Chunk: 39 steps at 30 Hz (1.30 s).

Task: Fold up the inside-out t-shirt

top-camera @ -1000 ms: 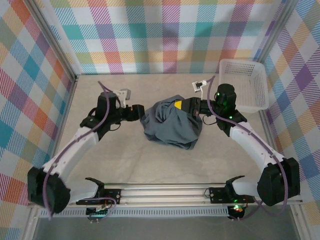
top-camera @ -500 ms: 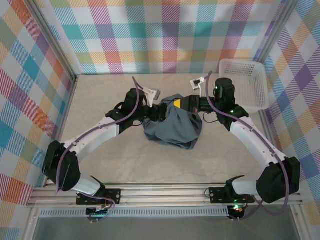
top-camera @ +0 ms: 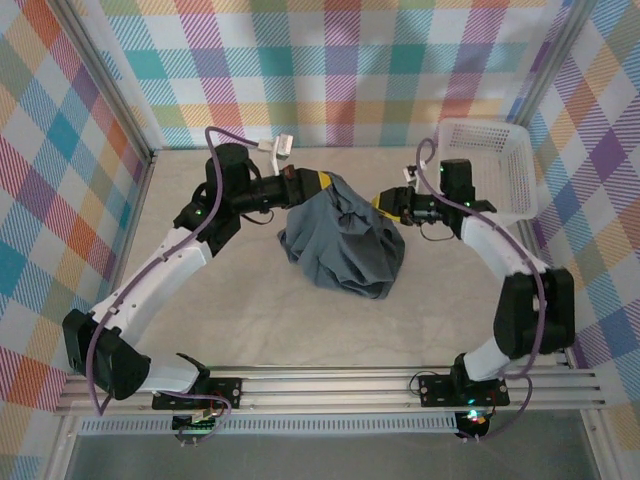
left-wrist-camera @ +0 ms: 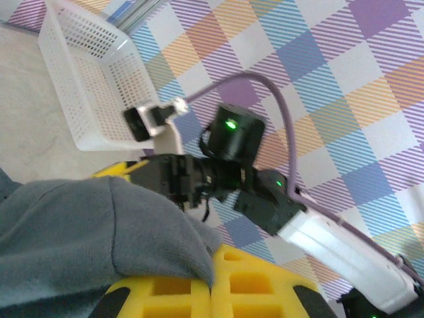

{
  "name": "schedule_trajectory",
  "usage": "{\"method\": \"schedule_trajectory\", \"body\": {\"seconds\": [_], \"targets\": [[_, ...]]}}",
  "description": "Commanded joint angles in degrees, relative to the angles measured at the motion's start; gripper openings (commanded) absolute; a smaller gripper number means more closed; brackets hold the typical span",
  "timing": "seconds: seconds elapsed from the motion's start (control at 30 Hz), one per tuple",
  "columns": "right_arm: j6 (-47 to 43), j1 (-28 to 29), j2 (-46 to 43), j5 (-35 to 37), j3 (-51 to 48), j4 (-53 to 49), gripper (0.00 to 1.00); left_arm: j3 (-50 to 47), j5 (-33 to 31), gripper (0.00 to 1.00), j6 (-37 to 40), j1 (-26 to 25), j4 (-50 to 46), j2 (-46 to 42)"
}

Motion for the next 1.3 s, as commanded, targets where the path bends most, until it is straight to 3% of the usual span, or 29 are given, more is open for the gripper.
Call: {"method": "schedule_trajectory", "body": {"seconds": [0.0, 0.07, 0.13, 0.3, 0.4, 0.47, 0.57, 0.6, 0.73, 0.83, 0.87, 1.0, 1.1, 1.27], "targets": [[-0.33, 3.17, -17.02, 15.02, -7.76, 2.92, 0.53, -0.14, 1.29, 0.00, -1.17, 0.25, -2.32, -0.73], [-6.84, 10.70, -25.07, 26.20, -12.31, 5.11, 0.58, -0.62, 0.53, 0.00, -1.58, 0.25, -2.29, -0.35], [-15.03, 18.54, -29.05, 32.59, -15.61, 10.37, 0.63, -0.45, 0.65, 0.00, -1.96, 0.25, -2.22, 0.27], [-24.76, 22.84, -23.78, 37.09, -16.05, 21.38, 0.73, 1.20, 1.67, 0.00, -1.16, 0.16, -3.95, 1.06], [-26.55, 22.84, -16.20, 32.19, -9.51, 20.10, 0.64, 1.91, 2.12, 0.00, -0.98, 0.16, -4.38, 1.48], [-24.99, 22.85, -12.81, 28.55, -4.85, 16.73, 0.43, 2.94, 1.54, 0.00, 0.14, 0.16, -6.28, 1.90], [-20.52, 22.05, -12.80, 21.92, -2.79, 15.64, 0.03, 5.01, -1.24, 0.00, 4.84, 1.22, -11.27, 2.31], [-16.92, 21.03, -13.81, 16.22, -2.98, 16.81, 0.00, 5.28, -2.26, 0.00, 7.09, 2.13, -12.40, 2.60], [4.58, 16.80, -14.95, -8.87, -4.34, 30.86, 0.00, 6.21, -11.82, 0.00, 22.30, 5.09, -21.39, 8.29], [18.27, 14.67, -13.44, -15.15, -4.93, 42.31, 0.00, 5.19, -8.99, 0.00, 25.09, 6.81, -17.77, 12.26], [20.22, 14.13, -13.03, -15.55, -4.49, 43.34, 0.00, 4.30, -7.57, 0.04, 24.93, 6.93, -15.86, 12.25], [16.50, 12.29, -12.54, -13.56, -2.46, 36.00, 0.00, 0.76, -7.78, 0.42, 25.91, 7.04, -13.45, 7.57], [12.67, 11.70, -11.32, -12.42, -0.85, 29.06, 0.00, -4.61, -8.81, 0.58, 28.72, 6.81, -11.63, 0.15], [12.16, 11.43, -9.63, -13.01, 0.32, 27.04, 0.00, -10.23, -10.24, 0.60, 39.56, 0.11, -13.84, -9.03]]}}
